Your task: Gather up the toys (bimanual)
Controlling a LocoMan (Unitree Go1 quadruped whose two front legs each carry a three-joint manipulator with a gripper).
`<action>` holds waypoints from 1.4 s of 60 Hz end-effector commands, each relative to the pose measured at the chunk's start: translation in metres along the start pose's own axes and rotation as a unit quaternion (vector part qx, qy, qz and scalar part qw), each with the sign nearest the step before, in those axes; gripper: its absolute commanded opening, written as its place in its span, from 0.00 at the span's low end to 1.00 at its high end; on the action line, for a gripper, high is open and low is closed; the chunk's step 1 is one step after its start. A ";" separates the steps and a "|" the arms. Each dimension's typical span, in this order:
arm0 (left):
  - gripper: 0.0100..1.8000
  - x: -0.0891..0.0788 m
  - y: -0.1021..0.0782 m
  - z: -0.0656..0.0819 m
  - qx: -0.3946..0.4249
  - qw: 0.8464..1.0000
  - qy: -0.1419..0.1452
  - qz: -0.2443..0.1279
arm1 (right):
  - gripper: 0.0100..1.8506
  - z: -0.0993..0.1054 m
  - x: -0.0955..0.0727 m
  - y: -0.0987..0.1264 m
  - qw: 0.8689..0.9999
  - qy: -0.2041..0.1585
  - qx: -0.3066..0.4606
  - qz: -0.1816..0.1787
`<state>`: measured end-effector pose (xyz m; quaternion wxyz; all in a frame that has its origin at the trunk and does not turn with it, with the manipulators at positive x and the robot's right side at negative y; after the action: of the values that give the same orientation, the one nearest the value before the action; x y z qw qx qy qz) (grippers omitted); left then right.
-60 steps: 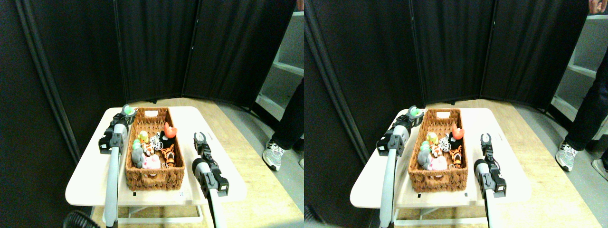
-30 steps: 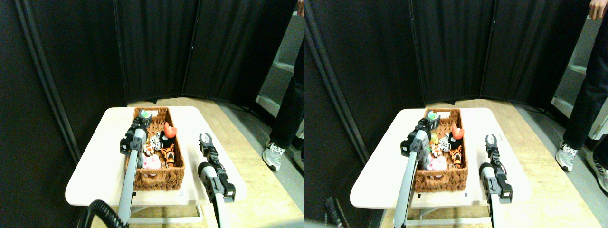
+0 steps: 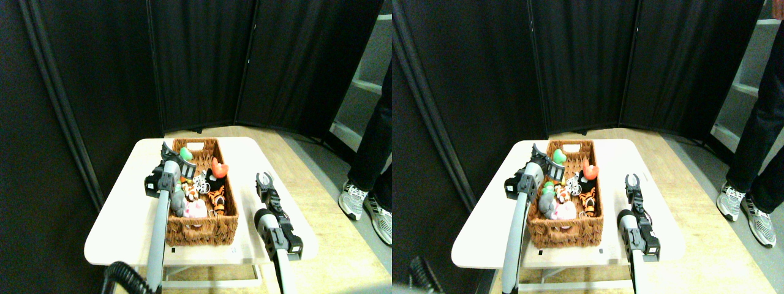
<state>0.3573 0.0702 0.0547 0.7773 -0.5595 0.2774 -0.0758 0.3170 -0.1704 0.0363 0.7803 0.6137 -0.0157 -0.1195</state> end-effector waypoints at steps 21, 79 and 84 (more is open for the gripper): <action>0.64 -0.048 0.009 0.047 0.057 0.996 -0.058 -0.030 | 0.03 0.003 -0.001 0.005 1.000 -0.001 0.003 0.020; 0.39 -0.049 0.077 0.074 0.181 0.958 -0.221 -0.035 | 0.02 -0.011 0.003 0.007 1.000 0.013 -0.001 0.012; 0.37 -0.049 0.077 0.075 0.179 0.959 -0.219 -0.037 | 0.03 -0.011 0.004 0.007 1.000 0.013 -0.006 0.011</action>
<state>0.3380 0.1818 0.0134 0.9026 -0.4238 0.0742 -0.0109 0.3199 -0.1615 0.0358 0.7855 0.6076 -0.0037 -0.1176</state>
